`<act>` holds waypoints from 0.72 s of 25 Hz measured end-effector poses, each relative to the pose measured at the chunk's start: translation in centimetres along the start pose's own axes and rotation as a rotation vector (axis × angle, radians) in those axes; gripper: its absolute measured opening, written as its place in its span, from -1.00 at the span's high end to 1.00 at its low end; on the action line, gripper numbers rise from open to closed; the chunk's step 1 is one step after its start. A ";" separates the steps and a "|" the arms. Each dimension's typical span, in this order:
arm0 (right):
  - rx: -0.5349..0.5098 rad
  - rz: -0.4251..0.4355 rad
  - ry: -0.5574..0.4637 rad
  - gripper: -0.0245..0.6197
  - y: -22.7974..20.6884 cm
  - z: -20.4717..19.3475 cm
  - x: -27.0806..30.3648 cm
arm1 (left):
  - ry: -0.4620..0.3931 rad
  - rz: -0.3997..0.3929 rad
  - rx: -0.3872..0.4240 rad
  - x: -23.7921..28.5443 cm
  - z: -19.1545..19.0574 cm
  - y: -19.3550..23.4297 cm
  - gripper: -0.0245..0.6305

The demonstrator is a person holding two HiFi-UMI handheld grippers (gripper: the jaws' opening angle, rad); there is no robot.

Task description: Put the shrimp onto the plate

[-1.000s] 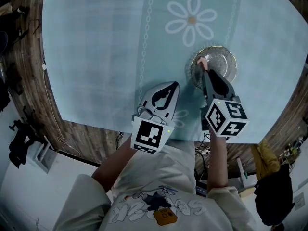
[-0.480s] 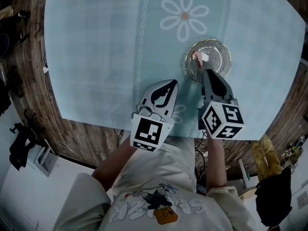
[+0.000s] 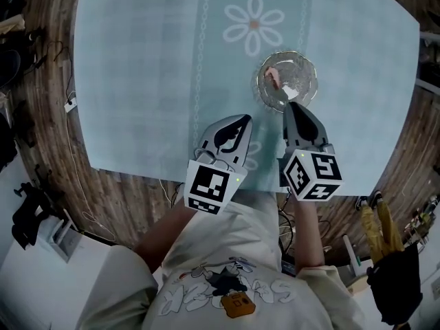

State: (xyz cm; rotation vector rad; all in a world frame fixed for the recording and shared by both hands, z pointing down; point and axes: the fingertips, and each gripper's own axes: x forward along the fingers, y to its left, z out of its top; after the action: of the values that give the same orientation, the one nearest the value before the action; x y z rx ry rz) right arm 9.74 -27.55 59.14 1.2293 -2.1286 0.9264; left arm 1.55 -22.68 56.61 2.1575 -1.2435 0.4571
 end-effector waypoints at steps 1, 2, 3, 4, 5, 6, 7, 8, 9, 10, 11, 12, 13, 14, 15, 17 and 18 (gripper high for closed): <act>-0.002 0.004 -0.005 0.80 0.2 0.0 -0.6 | -0.001 0.001 -0.007 -0.4 0.1 -0.3 0.90; -0.004 0.010 -0.010 0.80 0.4 0.0 -1.1 | -0.005 0.005 -0.006 -0.8 0.2 -0.5 0.90; -0.008 0.016 -0.016 0.80 0.7 0.1 -1.6 | -0.011 0.010 0.001 -1.2 0.5 -0.7 0.90; -0.012 0.022 -0.023 0.80 0.9 0.2 -2.1 | -0.019 0.015 0.008 -1.7 0.8 -1.0 0.90; -0.016 0.026 -0.032 0.80 1.2 0.3 -2.8 | -0.026 0.018 0.014 -2.3 1.0 -1.3 0.90; -0.018 0.031 -0.040 0.80 1.5 0.4 -3.5 | -0.030 0.021 0.016 -2.9 1.2 -1.6 0.90; -0.020 0.035 -0.048 0.80 1.7 0.5 -4.3 | -0.034 0.023 0.015 -3.5 1.3 -2.0 0.90; -0.021 0.039 -0.055 0.80 2.0 0.6 -5.0 | -0.039 0.025 0.013 -4.1 1.5 -2.3 0.90; -0.021 0.042 -0.061 0.80 2.2 0.7 -5.6 | -0.045 0.028 0.010 -4.7 1.6 -2.6 0.90; -0.019 0.047 -0.065 0.80 2.4 0.8 -6.1 | -0.052 0.032 0.005 -5.3 1.8 -2.9 0.90; -0.013 0.054 -0.069 0.80 2.7 0.9 -6.7 | -0.061 0.035 -0.005 -5.9 2.0 -3.2 0.90; -0.004 0.061 -0.074 0.80 2.9 0.9 -7.3 | -0.068 0.036 -0.019 -6.5 2.1 -3.6 0.90; 0.003 0.068 -0.082 0.80 3.1 0.9 -8.0 | -0.075 0.035 -0.029 -7.1 2.2 -4.1 0.90; 0.006 0.074 -0.090 0.80 3.3 1.0 -8.8 | -0.081 0.033 -0.031 -7.7 2.4 -4.7 0.90; 0.005 0.078 -0.098 0.80 3.6 1.0 -9.6 | -0.087 0.032 -0.025 -8.3 2.5 -5.2 0.90; -0.001 0.090 -0.111 0.80 4.0 0.9 -11.1 | -0.101 0.033 -0.010 -9.2 2.9 -6.2 0.90; -0.001 0.099 -0.117 0.80 4.3 0.8 -11.7 | -0.111 0.034 -0.010 -9.8 3.2 -6.7 0.90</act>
State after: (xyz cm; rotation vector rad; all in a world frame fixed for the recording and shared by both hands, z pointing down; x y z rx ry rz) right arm 11.27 -20.33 48.99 1.2142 -2.2989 0.9146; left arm 2.41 -15.78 46.51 2.1815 -1.3417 0.3476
